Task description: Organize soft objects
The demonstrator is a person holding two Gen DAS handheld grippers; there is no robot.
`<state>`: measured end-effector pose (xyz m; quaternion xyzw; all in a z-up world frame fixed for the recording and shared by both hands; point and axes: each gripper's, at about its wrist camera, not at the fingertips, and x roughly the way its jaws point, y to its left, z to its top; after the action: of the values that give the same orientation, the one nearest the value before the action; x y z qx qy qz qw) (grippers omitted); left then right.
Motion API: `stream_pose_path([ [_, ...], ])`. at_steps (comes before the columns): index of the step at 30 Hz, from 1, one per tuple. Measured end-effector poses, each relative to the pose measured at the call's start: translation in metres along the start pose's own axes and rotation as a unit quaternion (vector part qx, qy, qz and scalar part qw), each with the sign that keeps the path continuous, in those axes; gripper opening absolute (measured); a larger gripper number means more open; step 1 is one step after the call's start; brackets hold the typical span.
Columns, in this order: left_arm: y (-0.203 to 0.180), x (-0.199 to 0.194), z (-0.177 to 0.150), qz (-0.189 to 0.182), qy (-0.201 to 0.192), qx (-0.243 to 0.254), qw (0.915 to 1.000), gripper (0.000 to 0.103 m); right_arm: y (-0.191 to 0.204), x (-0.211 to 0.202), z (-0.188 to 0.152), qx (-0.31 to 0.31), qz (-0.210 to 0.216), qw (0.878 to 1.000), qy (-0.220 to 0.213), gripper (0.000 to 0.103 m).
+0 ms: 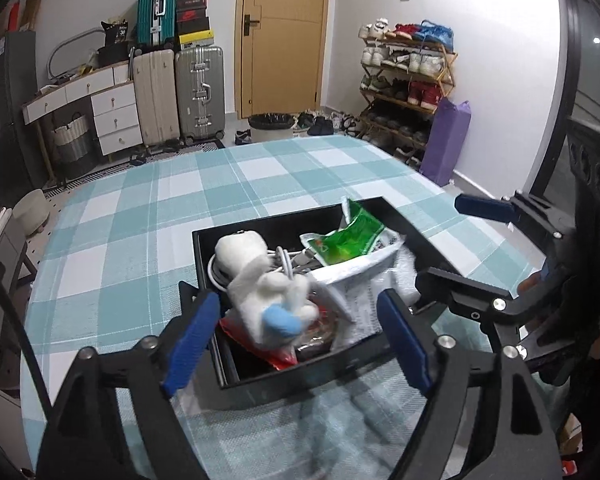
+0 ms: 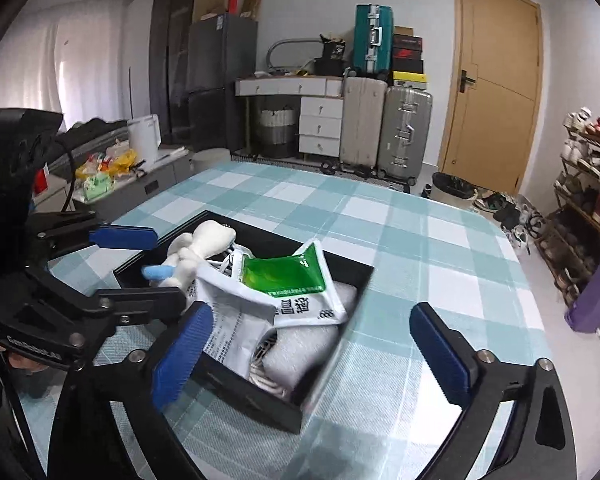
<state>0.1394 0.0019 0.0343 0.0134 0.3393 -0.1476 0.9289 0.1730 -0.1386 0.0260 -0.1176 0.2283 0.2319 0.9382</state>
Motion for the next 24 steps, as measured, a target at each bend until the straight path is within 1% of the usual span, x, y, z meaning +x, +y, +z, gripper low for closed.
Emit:
stream_pose_path([
  [1, -0.001, -0.004, -0.001, 0.002, -0.003, 0.000, 1.0000, 0.092, -0.001, -0.003, -0.002, 0.004, 0.000, 1.000, -0.002, 0.102],
  [4, -0.001, -0.013, -0.006, 0.013, -0.018, -0.004, 0.9997, 0.097, -0.004, -0.010, -0.007, 0.014, 0.004, 1.000, -0.003, 0.102],
  [7, 0.001, -0.019, -0.011, 0.023, -0.025, -0.013, 0.9993, 0.101, -0.004, -0.017, -0.012, 0.024, 0.011, 1.000, -0.008, 0.102],
  [12, 0.004, -0.024, -0.020, 0.045, -0.035, -0.030, 0.9979, 0.103, 0.003, -0.027, -0.019, 0.031, 0.019, 0.999, -0.017, 0.102],
  [16, 0.002, -0.030, -0.030, 0.076, -0.054, -0.037, 0.9950, 0.103, 0.012, -0.033, -0.025, 0.033, 0.030, 0.999, -0.022, 0.102],
  [21, 0.007, -0.035, -0.038, 0.081, -0.072, -0.051, 0.9928, 0.103, 0.018, -0.034, -0.031, 0.032, 0.035, 0.998, -0.028, 0.102],
  [24, 0.011, -0.038, -0.044, 0.091, -0.084, -0.058, 0.9906, 0.103, 0.021, -0.037, -0.034, 0.035, 0.038, 0.998, -0.037, 0.102],
])
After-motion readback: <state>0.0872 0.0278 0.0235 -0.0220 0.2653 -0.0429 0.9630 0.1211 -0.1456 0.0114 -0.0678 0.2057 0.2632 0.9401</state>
